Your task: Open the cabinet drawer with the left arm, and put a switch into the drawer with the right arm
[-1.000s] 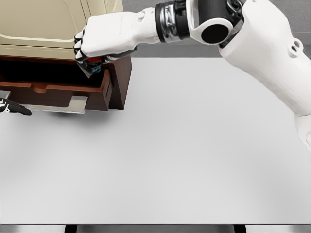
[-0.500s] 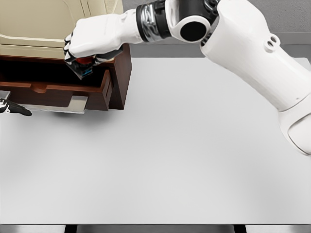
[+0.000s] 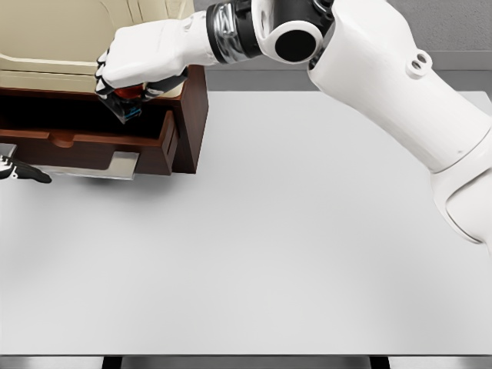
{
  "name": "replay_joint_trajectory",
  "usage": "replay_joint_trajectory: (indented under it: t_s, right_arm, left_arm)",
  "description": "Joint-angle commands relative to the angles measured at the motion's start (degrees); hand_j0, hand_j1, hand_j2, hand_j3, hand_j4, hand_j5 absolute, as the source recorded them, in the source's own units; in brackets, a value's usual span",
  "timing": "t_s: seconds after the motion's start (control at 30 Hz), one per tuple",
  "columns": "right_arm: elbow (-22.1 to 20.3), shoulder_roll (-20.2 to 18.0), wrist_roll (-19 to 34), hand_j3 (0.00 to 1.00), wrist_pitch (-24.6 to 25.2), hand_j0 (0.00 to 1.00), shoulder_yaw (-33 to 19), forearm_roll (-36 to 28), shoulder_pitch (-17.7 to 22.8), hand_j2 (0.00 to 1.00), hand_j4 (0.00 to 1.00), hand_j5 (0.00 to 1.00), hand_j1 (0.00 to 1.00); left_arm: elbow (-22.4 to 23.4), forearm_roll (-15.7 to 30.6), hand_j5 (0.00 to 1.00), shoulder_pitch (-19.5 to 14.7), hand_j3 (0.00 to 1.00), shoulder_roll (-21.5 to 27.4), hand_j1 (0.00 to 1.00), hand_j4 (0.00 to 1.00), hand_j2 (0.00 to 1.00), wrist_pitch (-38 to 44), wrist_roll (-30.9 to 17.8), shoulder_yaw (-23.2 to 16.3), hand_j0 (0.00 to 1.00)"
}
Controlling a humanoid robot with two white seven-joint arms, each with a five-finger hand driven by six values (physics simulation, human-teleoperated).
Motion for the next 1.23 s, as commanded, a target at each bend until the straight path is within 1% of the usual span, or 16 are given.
replay_joint_trajectory:
  t_s: [0.0, 0.03, 0.07, 0.1, 0.37, 0.4, 0.43, 0.53, 0.57, 0.67, 0.7, 0.8, 0.87, 0.97, 1.13, 1.2]
  right_arm:
    - [0.21, 0.02, -0.03, 0.53, 0.18, 0.53, -0.09, 0.10, 0.00, 0.53, 0.53, 0.53, 0.53]
    - [0.12, 0.10, -0.03, 0.62, 0.18, 0.62, -0.09, 0.55, 0.00, 0.62, 0.62, 0.62, 0.62]
    - [0.12, 0.10, -0.03, 0.76, 0.18, 0.76, -0.09, 0.63, 0.00, 0.76, 0.76, 0.76, 0.76]
    - [0.03, 0.02, -0.03, 1.00, 0.18, 1.00, -0.17, 0.63, 0.00, 1.00, 1.00, 1.00, 1.00]
    - [-0.23, -0.07, -0.03, 1.00, 0.18, 1.00, -0.26, 0.55, 0.00, 1.00, 1.00, 1.00, 1.00]
    - [-0.76, -0.16, -0.03, 1.00, 0.18, 1.00, -0.26, 0.55, -0.17, 1.00, 1.00, 1.00, 1.00]
    - [-3.12, -0.86, -0.03, 1.00, 0.18, 1.00, -0.17, 0.55, 0.00, 1.00, 1.00, 1.00, 1.00]
    - [-12.88, -6.66, -0.03, 1.00, 0.18, 1.00, -0.44, 0.55, 1.49, 1.00, 1.00, 1.00, 1.00]
    - [-17.62, -9.47, -0.03, 1.00, 0.18, 1.00, -0.53, 0.55, 2.55, 1.00, 1.00, 1.00, 1.00]
    - [-30.55, -21.24, -0.03, 1.00, 0.18, 1.00, -3.69, 0.46, 6.50, 1.00, 1.00, 1.00, 1.00]
    - [-31.70, -26.34, -0.03, 1.00, 0.18, 1.00, -8.78, 0.19, 10.36, 1.00, 1.00, 1.00, 1.00]
    - [-31.61, -38.03, -0.03, 1.00, 0.18, 1.00, -22.49, -0.77, 22.40, 1.00, 1.00, 1.00, 1.00]
    - [-31.43, -41.02, -0.03, 1.00, 0.18, 1.00, -24.34, -1.04, 25.31, 1.00, 1.00, 1.00, 1.00]
    - [-31.43, -41.20, -0.03, 1.00, 0.18, 1.00, -24.26, -1.12, 25.75, 1.00, 1.00, 1.00, 1.00]
    - [-31.17, -40.85, -0.03, 1.00, 0.18, 1.00, -23.73, -1.12, 26.81, 1.00, 1.00, 1.00, 1.00]
    - [-30.90, -40.76, -0.03, 1.00, 0.18, 1.00, -20.75, -0.95, 27.51, 1.00, 1.00, 1.00, 1.00]
  left_arm:
    - [0.01, 0.11, 1.00, 0.00, 1.00, -0.11, 1.00, 1.00, 1.00, 0.15, 0.01, 0.02, 1.00]
    - [0.01, 0.11, 1.00, 0.00, 1.00, -0.11, 1.00, 1.00, 1.00, 0.15, 0.01, 0.02, 1.00]
    - [0.01, 0.11, 1.00, 0.00, 1.00, -0.11, 1.00, 1.00, 1.00, 0.15, 0.01, 0.02, 1.00]
    - [0.01, 0.11, 1.00, 0.00, 1.00, -0.11, 1.00, 1.00, 1.00, 0.15, 0.01, 0.02, 1.00]
    - [0.01, -0.33, 1.00, 0.09, 1.00, -0.64, 1.00, 1.00, 1.00, 0.15, 0.01, 0.02, 1.00]
    - [0.01, -0.33, 1.00, 0.09, 1.00, -0.64, 1.00, 1.00, 1.00, 0.15, 0.01, 0.02, 1.00]
    - [0.01, -0.33, 1.00, 0.09, 1.00, -0.64, 1.00, 1.00, 1.00, 0.15, 0.01, 0.02, 1.00]
    - [0.01, -0.33, 1.00, 0.09, 1.00, -0.64, 1.00, 1.00, 1.00, 0.15, 0.01, 0.02, 1.00]
    - [0.01, -0.24, 1.00, 0.09, 1.00, -0.64, 1.00, 1.00, 1.00, 0.15, 0.01, 0.02, 1.00]
    - [-0.43, -0.24, 1.00, 0.09, 1.00, -0.64, 1.00, 1.00, 1.00, 0.15, 0.01, 0.02, 1.00]
    - [-0.51, -0.24, 1.00, 0.09, 1.00, -0.72, 1.00, 1.00, 1.00, 0.15, 0.01, 0.02, 1.00]
    - [-1.92, -0.07, 1.00, 0.09, 1.00, -1.60, 1.00, 1.00, 1.00, 0.15, 0.01, 0.28, 1.00]
    - [-1.83, -0.07, 1.00, 0.00, 1.00, -4.50, 1.00, 1.00, 1.00, 0.15, 0.01, 0.54, 1.00]
    - [-1.83, -0.24, 1.00, 0.00, 1.00, -8.72, 1.00, 1.00, 1.00, 0.15, 0.01, 0.55, 1.00]
    - [-1.83, -0.24, 1.00, 0.00, 1.00, -9.43, 1.00, 1.00, 1.00, 0.15, 0.01, 0.55, 1.00]
    - [-1.83, -0.24, 1.00, 0.00, 1.00, -9.43, 1.00, 1.00, 1.00, 0.15, 0.01, 0.46, 1.00]
